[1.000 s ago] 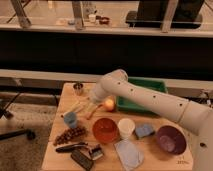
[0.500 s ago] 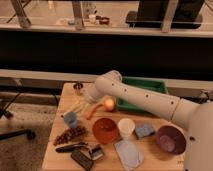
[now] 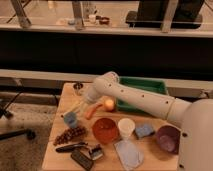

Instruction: Place banana in tray

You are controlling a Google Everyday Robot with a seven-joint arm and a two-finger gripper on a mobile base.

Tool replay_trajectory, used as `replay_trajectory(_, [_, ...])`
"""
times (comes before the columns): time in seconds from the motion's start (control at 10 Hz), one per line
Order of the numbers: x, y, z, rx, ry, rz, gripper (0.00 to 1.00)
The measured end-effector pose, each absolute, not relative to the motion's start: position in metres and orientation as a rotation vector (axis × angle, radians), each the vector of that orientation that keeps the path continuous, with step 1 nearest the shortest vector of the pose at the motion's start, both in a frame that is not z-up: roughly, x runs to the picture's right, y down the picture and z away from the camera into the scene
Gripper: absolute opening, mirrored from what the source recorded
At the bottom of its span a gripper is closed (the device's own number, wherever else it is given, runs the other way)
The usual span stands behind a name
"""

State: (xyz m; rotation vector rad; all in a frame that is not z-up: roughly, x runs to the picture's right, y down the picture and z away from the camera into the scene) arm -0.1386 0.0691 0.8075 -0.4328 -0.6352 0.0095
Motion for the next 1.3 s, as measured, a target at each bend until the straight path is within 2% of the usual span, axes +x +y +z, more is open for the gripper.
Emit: replay_trajectory(1.3, [-0.158, 0.077, 0.864, -0.467, -0.666, -0.013, 0.80])
